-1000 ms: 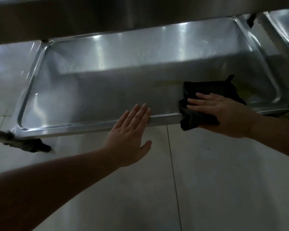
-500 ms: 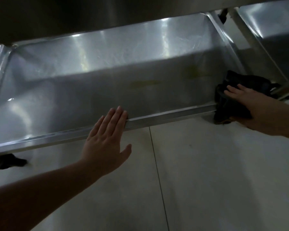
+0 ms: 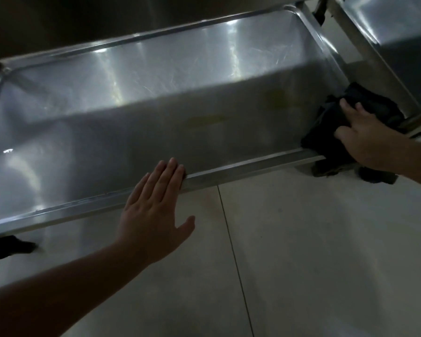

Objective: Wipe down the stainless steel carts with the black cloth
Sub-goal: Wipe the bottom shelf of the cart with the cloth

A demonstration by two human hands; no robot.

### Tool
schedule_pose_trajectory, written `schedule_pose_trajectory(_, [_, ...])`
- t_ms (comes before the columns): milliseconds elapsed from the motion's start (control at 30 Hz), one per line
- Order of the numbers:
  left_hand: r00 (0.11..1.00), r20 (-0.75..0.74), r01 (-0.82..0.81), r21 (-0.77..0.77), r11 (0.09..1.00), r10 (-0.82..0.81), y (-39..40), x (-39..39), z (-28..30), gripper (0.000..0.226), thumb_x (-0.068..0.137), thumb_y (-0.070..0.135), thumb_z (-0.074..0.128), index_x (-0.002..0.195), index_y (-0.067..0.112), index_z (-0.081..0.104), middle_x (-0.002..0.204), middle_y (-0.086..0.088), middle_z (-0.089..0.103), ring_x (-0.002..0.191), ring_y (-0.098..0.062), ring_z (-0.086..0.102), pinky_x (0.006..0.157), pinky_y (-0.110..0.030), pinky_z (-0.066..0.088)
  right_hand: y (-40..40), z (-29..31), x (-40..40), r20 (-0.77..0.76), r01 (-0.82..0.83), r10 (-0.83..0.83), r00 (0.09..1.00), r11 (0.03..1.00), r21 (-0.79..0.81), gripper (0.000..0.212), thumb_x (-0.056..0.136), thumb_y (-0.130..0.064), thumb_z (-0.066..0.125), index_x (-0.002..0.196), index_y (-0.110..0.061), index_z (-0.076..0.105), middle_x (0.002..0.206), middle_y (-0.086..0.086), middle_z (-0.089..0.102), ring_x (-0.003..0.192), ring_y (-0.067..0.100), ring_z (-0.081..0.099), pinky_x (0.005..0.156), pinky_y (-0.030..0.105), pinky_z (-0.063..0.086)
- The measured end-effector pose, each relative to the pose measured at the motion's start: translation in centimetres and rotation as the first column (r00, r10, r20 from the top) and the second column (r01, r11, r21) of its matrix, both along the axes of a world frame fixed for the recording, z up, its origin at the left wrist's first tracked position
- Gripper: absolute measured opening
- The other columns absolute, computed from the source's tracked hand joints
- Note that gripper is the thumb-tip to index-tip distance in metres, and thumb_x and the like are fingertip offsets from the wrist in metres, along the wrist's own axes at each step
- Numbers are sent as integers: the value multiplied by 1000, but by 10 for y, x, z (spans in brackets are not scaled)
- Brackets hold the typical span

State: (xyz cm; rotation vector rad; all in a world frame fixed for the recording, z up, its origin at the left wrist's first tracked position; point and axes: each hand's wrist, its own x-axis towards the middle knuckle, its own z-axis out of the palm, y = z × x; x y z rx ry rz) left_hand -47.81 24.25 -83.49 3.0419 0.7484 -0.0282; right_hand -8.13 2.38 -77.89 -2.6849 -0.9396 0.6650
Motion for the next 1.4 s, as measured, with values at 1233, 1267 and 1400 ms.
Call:
schedule_pose_trajectory(1233, [998,39,-40,-114,993,45,-3,1,3,71,111,59,17,169,18,21,177,0,15,164,-14,5,130,-38,10,63,-19,17,194,-393,368,909,914,105,77,95,-52,59,163,-33,26,170,4,23,158,19,16,127,29,8])
schedule_pose_trajectory(1267, [998,47,-43,-116,992,49,-3,1,3,71,111,58,18,169,19,23,177,0,17,164,-14,7,130,-37,10,49,-19,8,195,-486,461,866,866,113,76,95,-56,54,163,-37,25,170,-10,19,158,4,7,125,20,2])
schedule_pose_trajectory(1400, [997,69,-34,-114,993,42,-3,3,5,70,110,56,22,167,17,29,176,-2,23,164,-16,12,130,-38,12,37,-19,35,178,-395,377,909,916,75,80,86,-61,44,161,-38,29,170,-8,25,159,19,16,127,35,10])
